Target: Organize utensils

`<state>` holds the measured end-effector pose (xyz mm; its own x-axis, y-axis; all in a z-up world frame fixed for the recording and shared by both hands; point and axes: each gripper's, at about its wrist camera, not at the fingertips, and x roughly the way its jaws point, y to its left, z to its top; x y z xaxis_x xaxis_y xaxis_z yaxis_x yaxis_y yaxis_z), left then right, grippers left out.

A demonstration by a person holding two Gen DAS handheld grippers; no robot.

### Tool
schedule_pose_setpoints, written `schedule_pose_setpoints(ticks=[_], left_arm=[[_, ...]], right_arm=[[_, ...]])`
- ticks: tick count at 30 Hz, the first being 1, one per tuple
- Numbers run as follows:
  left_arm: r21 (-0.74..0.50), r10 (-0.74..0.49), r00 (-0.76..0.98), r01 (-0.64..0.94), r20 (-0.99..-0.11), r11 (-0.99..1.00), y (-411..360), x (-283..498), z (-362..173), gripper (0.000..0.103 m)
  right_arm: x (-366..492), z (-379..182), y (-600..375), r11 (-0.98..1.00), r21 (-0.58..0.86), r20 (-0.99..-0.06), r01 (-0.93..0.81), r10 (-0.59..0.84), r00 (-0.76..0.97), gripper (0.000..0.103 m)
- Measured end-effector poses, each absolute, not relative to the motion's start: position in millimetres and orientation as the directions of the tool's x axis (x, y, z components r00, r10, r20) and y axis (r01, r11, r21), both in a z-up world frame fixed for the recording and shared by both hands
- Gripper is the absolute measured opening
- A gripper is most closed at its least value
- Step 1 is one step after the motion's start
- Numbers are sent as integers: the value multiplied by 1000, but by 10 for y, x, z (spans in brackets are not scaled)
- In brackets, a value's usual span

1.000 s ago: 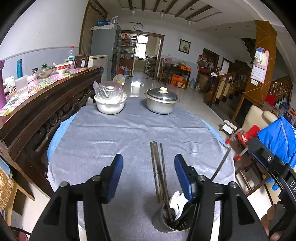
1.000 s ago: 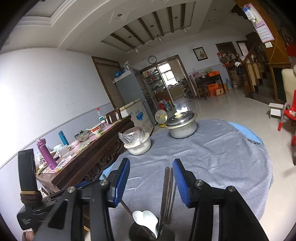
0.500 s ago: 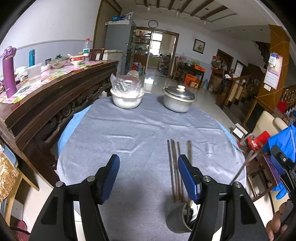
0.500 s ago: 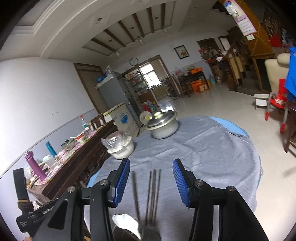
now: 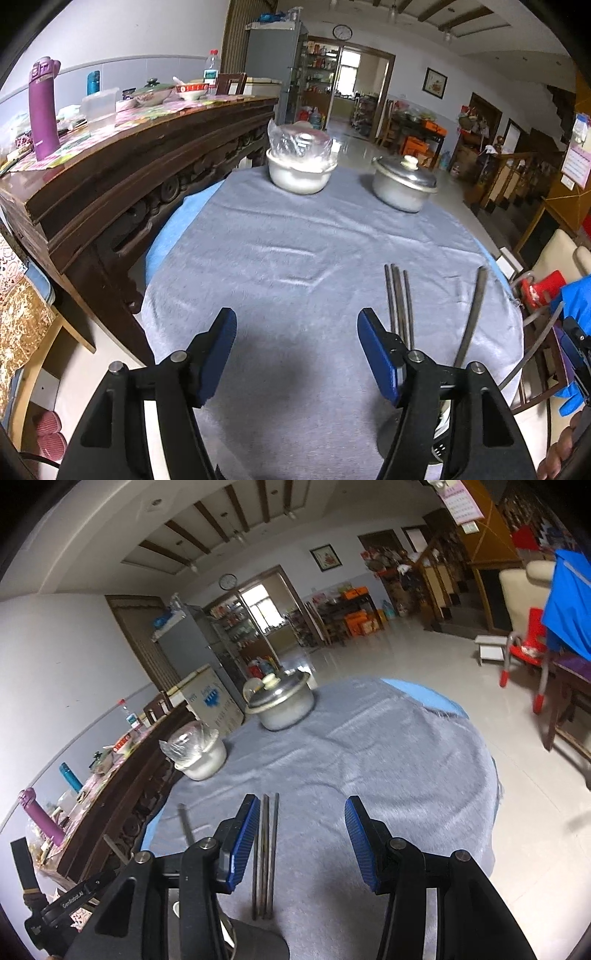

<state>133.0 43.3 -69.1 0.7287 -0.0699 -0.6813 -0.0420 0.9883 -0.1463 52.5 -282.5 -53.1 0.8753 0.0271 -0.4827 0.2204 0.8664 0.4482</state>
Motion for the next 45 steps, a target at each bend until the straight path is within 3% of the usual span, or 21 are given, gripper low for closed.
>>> schedule_pose_setpoints(ticks=[45], left_arm=[[-89,-17,564,-101,-825,991,451,1782,-1421,69]], right_arm=[[1035,-1238,-2974,804,509,-654,306,131,745,52]])
